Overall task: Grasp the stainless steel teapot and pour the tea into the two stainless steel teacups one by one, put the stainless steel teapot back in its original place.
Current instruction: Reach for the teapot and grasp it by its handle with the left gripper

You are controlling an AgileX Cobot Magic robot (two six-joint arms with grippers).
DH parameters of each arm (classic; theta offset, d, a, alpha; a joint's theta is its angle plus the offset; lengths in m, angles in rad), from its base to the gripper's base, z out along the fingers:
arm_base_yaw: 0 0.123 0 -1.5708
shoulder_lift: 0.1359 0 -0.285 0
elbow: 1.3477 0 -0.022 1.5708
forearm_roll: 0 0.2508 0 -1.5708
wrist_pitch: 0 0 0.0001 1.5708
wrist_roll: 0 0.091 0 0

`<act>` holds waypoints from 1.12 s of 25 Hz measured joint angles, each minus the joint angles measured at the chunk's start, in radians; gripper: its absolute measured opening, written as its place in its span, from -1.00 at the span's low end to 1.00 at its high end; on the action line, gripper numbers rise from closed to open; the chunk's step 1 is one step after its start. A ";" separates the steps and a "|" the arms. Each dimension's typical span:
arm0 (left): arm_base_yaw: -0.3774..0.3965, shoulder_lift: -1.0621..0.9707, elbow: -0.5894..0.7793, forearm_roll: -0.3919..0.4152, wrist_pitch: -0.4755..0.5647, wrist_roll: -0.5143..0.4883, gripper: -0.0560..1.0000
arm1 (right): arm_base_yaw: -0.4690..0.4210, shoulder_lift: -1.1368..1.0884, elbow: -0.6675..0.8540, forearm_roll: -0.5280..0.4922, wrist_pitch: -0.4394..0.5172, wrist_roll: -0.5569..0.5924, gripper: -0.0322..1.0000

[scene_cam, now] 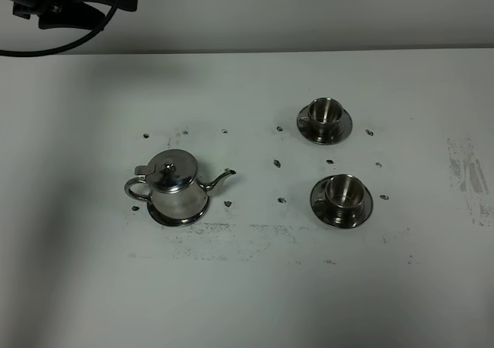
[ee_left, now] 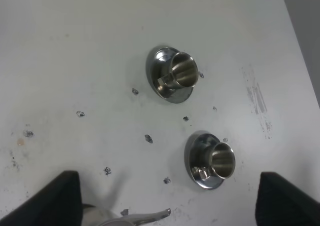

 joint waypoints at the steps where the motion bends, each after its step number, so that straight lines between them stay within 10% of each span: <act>1: 0.000 0.000 0.000 0.000 0.000 0.000 0.41 | 0.000 0.000 0.000 0.000 0.000 0.000 0.21; 28: 0.000 0.000 0.000 0.002 0.000 0.029 0.41 | 0.003 0.000 0.002 0.036 -0.008 0.001 0.21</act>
